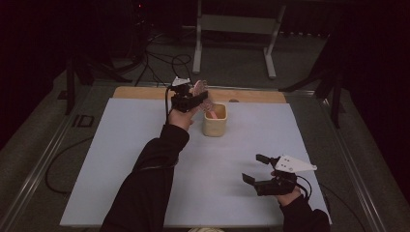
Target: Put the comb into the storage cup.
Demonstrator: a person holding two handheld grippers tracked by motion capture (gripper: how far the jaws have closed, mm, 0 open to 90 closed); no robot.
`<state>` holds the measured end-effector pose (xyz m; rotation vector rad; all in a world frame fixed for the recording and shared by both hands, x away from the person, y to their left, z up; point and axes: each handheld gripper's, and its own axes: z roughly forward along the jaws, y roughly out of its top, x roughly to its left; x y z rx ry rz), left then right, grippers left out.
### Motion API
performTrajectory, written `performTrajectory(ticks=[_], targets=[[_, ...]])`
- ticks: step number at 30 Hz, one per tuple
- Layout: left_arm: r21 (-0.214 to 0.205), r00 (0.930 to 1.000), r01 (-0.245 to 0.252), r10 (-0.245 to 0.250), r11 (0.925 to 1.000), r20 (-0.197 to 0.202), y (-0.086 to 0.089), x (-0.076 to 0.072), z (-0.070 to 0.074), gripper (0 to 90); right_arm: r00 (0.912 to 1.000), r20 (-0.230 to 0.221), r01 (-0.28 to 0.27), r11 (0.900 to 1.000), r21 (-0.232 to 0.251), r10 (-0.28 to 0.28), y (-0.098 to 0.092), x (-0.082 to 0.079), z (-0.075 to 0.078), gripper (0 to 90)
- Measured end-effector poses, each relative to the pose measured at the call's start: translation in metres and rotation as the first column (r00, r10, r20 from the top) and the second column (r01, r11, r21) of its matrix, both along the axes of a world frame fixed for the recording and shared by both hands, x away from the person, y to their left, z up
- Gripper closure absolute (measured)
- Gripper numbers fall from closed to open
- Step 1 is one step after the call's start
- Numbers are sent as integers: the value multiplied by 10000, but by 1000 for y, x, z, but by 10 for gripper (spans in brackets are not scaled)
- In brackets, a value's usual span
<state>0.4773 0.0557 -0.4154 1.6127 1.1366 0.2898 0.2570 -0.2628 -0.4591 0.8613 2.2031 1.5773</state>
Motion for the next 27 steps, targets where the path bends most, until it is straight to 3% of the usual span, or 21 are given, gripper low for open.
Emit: performTrajectory(ticks=[5,12,15,18,24,27], targets=[[229,10000,-41,42,9997,-31,-2,0,2,621,10000,20,-20,10000,-38,20,0,0,0,110],[438,9995,-300,301,9986,-18,0,-1,10,463,10000,-27,-11,10000,-19,11,0,0,0,110],[658,9996,-262,266,9975,-47,0,-3,12,372,10000,-8,10,10000,-29,-10,0,0,0,110],[1308,9998,9,-34,9914,186,-5,-6,14,280,10000,1,20,10000,-35,-20,0,0,0,110],[1129,9995,86,-119,9936,285,-3,-10,18,217,10000,0,54,10000,-41,-54,1,0,0,110],[1000,9977,598,-628,9932,270,1,-10,20,147,10000,-4,44,10000,-29,-44,0,0,0,110]])
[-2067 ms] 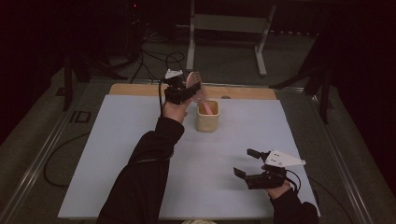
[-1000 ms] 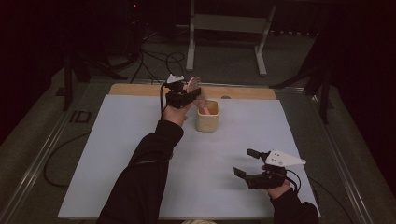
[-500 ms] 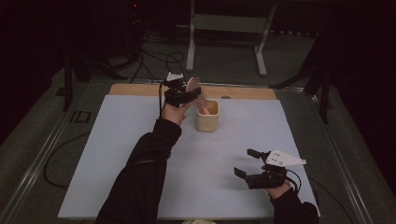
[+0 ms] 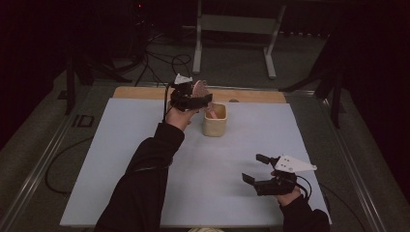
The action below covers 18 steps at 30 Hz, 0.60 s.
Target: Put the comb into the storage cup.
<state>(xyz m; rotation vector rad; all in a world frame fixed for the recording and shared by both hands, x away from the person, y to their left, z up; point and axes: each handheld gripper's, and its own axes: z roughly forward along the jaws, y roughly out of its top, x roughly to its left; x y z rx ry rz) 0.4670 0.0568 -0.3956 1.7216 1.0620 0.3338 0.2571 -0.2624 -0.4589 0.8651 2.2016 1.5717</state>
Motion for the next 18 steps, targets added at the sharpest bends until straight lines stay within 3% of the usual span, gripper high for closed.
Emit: performTrajectory(ticks=[8,11,15,18], targets=[[-181,9986,490,-487,9986,195,10,-2,2,2,10000,3,17,10000,-11,-17,0,0,0,110],[-190,9980,530,-523,9984,364,15,-3,2,0,10000,-13,31,10000,-17,-31,0,0,0,110],[203,9973,560,-569,9982,462,19,-5,3,0,10000,-8,23,10000,-21,-23,0,0,0,110],[286,9962,775,-785,9966,369,22,-6,3,0,10000,-19,11,10000,-20,-11,1,0,0,110]])
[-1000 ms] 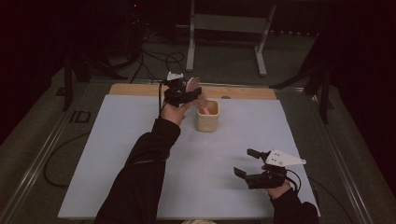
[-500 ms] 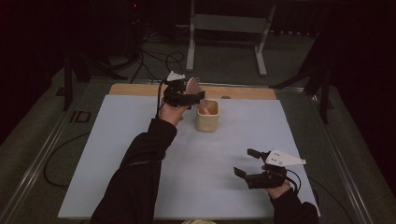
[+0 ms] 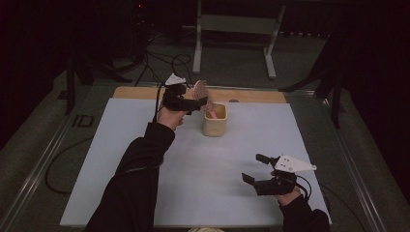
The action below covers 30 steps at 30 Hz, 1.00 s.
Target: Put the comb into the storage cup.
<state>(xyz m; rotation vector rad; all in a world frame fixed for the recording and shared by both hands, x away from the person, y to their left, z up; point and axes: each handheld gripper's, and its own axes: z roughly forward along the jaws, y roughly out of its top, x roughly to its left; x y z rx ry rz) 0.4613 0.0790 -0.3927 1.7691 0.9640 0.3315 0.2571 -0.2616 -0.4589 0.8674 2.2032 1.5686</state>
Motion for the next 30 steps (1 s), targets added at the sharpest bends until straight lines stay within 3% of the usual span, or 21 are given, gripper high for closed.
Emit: performTrajectory(ticks=[3,8,15,26,30], targets=[[155,9999,83,-85,9998,148,2,-2,0,0,10000,17,-19,10000,-21,19,0,0,0,110],[127,9996,295,-294,9995,-42,7,-5,1,0,10000,-1,-4,10000,-16,4,0,0,0,110],[134,9993,349,-351,9993,156,16,-10,2,0,10000,2,-11,10000,-49,11,0,0,0,110],[336,9961,855,-862,9958,190,29,-22,5,0,10000,17,-25,10000,-44,25,2,0,0,110],[195,9951,975,-977,9950,114,36,-29,4,0,10000,-14,-25,10000,-63,25,2,0,-1,110]])
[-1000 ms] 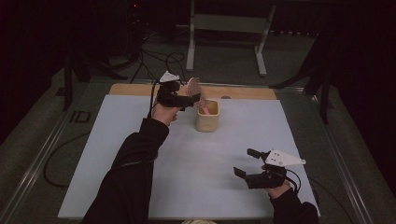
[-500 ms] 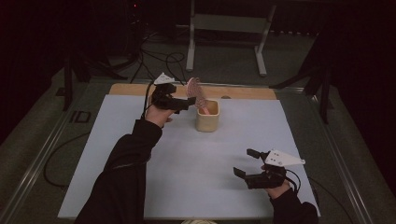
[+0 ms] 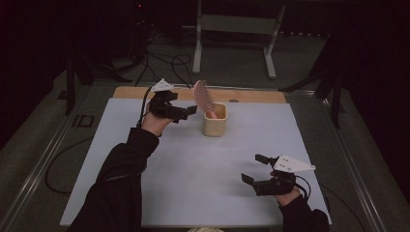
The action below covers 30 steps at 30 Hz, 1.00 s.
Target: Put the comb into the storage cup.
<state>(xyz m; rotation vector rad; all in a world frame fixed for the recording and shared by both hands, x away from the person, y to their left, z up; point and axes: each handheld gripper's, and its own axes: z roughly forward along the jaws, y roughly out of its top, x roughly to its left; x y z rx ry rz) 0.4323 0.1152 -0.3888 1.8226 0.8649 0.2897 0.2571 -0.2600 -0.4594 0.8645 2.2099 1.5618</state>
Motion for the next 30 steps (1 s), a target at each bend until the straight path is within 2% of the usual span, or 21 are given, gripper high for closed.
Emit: performTrajectory(ticks=[6,14,22,30], targets=[[21,10000,80,-80,10000,24,13,-11,-1,0,10000,31,-1,10000,-15,1,0,0,0,110],[-256,9997,114,-108,9996,226,33,-30,0,0,10000,47,16,10000,-63,-16,1,0,0,110],[-82,9994,36,-33,10000,342,49,-47,-1,0,10000,67,-69,10000,-64,69,3,-1,1,110],[111,9991,150,-154,9998,398,63,-65,-12,0,10000,13,-25,10000,-35,25,4,-1,1,108]])
